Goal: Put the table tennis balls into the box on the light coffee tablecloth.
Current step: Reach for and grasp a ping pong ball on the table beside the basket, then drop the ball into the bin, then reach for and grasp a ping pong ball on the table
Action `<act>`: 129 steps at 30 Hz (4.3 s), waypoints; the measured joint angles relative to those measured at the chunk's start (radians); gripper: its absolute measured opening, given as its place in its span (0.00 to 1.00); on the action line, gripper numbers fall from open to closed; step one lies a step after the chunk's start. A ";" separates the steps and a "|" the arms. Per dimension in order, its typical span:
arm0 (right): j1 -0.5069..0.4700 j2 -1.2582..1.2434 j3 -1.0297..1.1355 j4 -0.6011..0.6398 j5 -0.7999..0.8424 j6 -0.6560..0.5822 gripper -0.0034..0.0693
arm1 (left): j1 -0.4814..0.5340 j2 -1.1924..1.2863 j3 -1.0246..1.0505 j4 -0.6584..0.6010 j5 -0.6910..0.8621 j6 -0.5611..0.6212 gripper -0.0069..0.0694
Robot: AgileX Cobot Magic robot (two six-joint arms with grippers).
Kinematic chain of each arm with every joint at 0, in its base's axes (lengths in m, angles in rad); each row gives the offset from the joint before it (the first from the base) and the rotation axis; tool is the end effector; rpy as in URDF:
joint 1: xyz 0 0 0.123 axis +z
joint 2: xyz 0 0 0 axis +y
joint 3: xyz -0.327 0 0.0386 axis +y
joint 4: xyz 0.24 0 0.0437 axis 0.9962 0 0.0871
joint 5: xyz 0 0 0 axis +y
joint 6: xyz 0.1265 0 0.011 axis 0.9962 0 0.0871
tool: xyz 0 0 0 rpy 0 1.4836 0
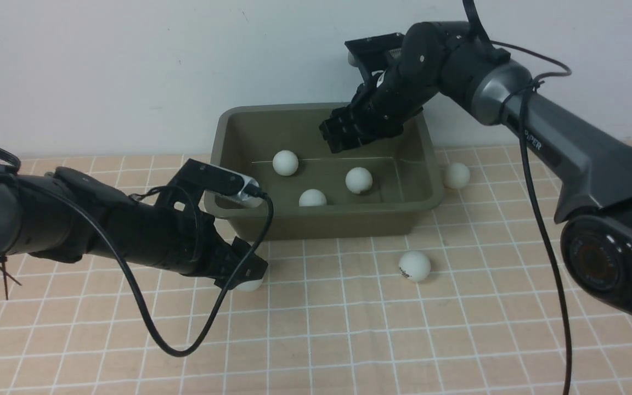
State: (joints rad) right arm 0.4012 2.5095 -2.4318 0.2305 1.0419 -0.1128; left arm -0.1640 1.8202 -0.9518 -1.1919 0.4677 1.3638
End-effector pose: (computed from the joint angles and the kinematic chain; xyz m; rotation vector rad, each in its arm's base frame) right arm 0.5373 0.2552 0.2039 -0.5863 2.5480 0.4038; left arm 0.3584 -0.1133 0.1806 0.6311 2.4046 -0.5255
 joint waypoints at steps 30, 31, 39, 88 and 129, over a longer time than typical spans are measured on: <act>-0.182 -0.503 0.152 -0.053 0.210 -0.030 0.61 | 0.000 0.003 -0.002 0.001 0.180 -0.082 0.48; -0.198 -0.548 0.213 -0.065 0.210 -0.037 0.61 | -0.001 -0.036 -0.006 0.016 0.181 -0.100 0.48; -0.261 -0.767 0.708 -0.101 0.211 -0.076 0.61 | -0.001 -0.168 -0.180 0.019 0.144 -0.144 0.48; -0.023 -0.712 1.315 0.216 -0.545 -0.383 0.61 | -0.001 0.466 -0.936 0.339 0.208 -0.376 0.62; -0.015 -0.594 1.144 0.271 -0.181 -0.389 0.51 | 0.053 -0.192 -1.083 0.799 0.788 -0.670 0.62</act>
State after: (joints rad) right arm 0.3859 1.9156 -1.2873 0.5019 0.8610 -0.5018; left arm -0.1108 1.6286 -2.0351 -0.3924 1.2555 0.6933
